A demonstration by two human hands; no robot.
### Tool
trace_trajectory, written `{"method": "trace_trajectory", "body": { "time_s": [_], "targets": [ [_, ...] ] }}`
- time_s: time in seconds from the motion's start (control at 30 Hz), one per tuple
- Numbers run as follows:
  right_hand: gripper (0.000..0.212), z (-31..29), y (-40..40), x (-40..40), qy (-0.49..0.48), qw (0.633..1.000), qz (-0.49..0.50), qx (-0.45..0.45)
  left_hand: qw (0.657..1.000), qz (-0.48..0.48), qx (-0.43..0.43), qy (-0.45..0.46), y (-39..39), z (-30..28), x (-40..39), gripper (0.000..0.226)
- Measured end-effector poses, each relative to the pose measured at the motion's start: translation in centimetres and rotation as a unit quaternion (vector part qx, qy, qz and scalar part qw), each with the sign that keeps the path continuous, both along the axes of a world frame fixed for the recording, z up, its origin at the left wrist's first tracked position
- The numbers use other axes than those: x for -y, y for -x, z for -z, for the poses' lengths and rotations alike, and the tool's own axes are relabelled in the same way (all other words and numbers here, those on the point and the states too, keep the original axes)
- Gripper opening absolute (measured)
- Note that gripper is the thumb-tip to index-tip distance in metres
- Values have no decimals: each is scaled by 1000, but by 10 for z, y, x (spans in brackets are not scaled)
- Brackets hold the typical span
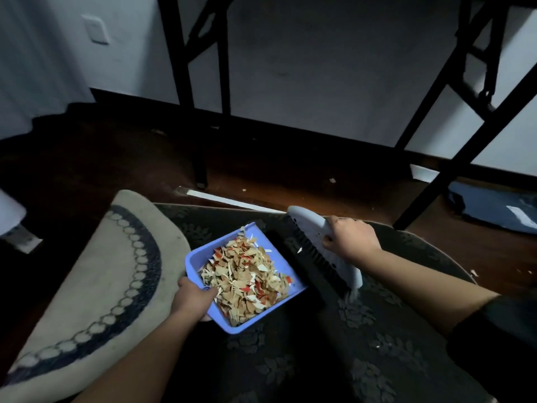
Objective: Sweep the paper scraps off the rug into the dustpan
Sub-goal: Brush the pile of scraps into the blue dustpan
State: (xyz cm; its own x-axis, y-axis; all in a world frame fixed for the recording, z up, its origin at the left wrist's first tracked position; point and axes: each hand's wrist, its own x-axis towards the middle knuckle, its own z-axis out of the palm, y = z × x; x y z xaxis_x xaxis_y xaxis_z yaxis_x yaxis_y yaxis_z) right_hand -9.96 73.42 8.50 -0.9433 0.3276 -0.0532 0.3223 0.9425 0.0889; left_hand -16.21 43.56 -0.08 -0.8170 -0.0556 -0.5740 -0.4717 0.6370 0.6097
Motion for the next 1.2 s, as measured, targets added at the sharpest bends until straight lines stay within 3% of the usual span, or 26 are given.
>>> {"method": "trace_trajectory", "body": {
  "time_s": [0.33, 0.53, 0.63, 0.87, 1.2],
  "targets": [
    [23, 12, 14, 19, -16, 1000, 2, 21, 999, -8, 2, 32, 6, 12, 56, 53],
    [23, 40, 12, -8, -6, 999, 37, 37, 999, 35, 21, 33, 12, 30, 16, 59],
    [23, 59, 9, -24, 1, 997, 58, 54, 997, 67, 10, 40, 14, 45, -10, 45],
    [22, 96, 10, -50, 4, 992, 111, 65, 993, 90, 55, 49, 11, 70, -62, 46],
    [35, 121, -5, -39, 86, 988, 64, 110, 991, 96, 70, 67, 12, 77, -73, 60]
  ]
}}
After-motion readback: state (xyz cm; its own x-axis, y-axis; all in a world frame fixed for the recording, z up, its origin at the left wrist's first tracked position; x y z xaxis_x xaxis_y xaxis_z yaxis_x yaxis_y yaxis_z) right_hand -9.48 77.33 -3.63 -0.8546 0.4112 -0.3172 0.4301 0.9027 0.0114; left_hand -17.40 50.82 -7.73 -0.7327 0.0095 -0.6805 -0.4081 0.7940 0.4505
